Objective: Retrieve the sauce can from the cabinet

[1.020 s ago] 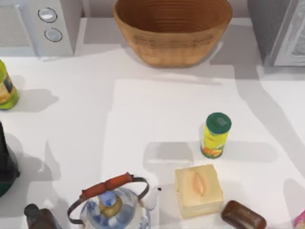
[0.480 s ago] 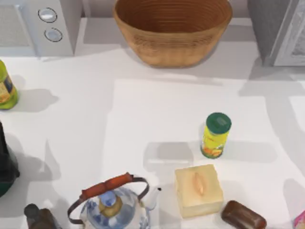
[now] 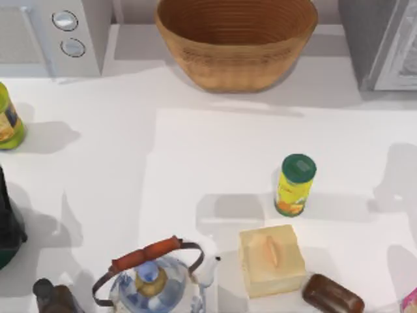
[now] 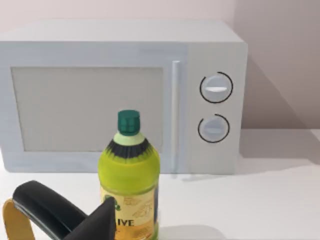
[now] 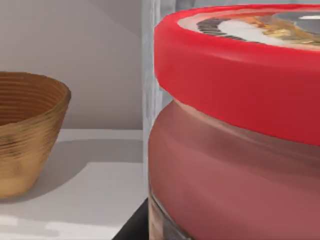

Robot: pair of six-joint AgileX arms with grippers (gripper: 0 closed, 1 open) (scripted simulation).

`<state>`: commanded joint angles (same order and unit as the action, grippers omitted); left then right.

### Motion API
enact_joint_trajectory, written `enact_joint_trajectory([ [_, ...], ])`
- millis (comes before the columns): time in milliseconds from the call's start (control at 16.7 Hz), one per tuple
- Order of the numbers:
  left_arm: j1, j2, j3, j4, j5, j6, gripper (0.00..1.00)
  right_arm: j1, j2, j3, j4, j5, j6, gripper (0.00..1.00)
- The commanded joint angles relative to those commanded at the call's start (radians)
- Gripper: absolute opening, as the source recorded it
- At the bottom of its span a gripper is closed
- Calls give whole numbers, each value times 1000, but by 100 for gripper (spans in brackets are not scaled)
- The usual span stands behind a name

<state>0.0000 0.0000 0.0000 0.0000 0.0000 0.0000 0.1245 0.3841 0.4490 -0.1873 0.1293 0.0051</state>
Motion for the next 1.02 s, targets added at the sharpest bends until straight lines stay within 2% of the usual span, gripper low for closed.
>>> enact_joint_trajectory([
  [240, 0, 0, 0, 0, 0, 0, 100, -79, -246, -305, 118, -82, -3, 0],
  [420, 0, 0, 0, 0, 0, 0, 100, -116, -359, -423, 174, -121, -5, 0],
  [1020, 0, 0, 0, 0, 0, 0, 100, -94, -318, -414, 242, -131, -2, 0],
])
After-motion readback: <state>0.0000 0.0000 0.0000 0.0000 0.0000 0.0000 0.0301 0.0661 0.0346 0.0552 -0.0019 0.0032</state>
